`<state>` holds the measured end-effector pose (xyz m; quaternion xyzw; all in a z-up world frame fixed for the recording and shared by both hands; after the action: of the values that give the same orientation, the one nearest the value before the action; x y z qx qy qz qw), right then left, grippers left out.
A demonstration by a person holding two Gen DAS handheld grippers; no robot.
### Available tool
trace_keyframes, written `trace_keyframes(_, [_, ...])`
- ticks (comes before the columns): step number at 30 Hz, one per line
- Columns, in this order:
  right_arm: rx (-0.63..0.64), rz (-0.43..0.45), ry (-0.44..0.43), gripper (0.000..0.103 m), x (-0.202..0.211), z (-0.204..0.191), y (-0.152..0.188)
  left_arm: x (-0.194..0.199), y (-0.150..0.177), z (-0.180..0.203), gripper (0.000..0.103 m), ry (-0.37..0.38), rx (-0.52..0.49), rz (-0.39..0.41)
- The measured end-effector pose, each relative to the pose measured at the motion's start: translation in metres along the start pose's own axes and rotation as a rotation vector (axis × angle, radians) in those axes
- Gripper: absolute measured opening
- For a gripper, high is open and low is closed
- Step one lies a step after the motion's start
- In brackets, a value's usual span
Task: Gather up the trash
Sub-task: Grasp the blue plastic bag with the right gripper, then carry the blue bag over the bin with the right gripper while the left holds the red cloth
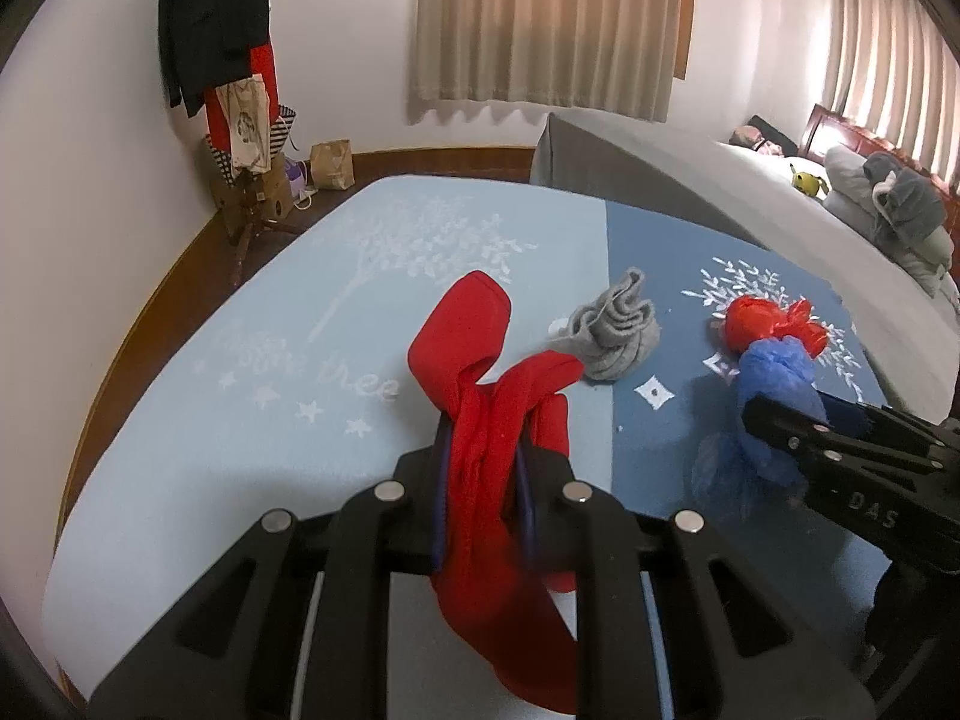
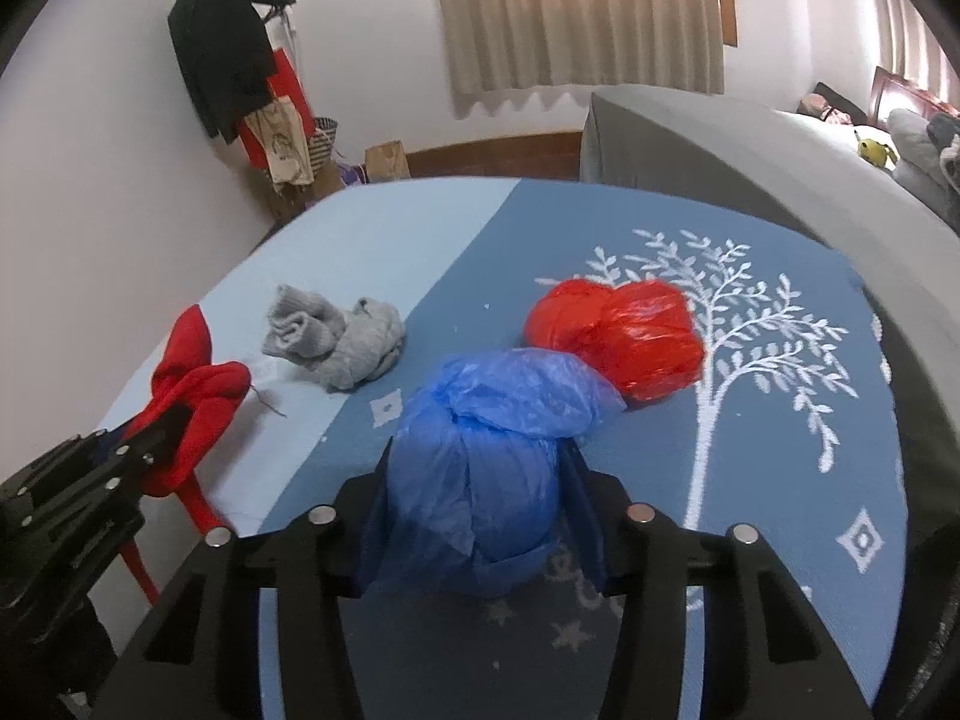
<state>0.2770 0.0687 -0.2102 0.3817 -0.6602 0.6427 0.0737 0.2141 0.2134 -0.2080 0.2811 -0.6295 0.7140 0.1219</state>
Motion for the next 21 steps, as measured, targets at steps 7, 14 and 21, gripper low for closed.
trace_keyframes(7, [-0.027,0.038,0.012,0.050,0.032,0.013,-0.007,0.018,-0.009,0.011,0.017,0.014,-0.007,0.024])
trace_keyframes(14, [-0.054,0.083,0.035,0.050,0.067,0.031,-0.013,0.039,-0.019,0.033,0.017,0.046,-0.031,0.047])
trace_keyframes(21, [-0.065,0.126,0.055,0.051,0.106,0.045,-0.014,0.059,-0.027,0.062,0.017,0.079,-0.056,0.064])
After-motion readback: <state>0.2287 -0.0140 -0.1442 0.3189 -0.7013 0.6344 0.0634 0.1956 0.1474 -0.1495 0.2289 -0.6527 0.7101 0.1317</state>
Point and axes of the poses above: each gripper's, at about its wrist camera, not at the fingertips, and x roughly against the way its jaws point, z to its right, y to its underside, the point moved 4 cm from there along -x, roughly the way its jaws point, and after that the axes turned 8 degrees about z, right-handed, at the moved point
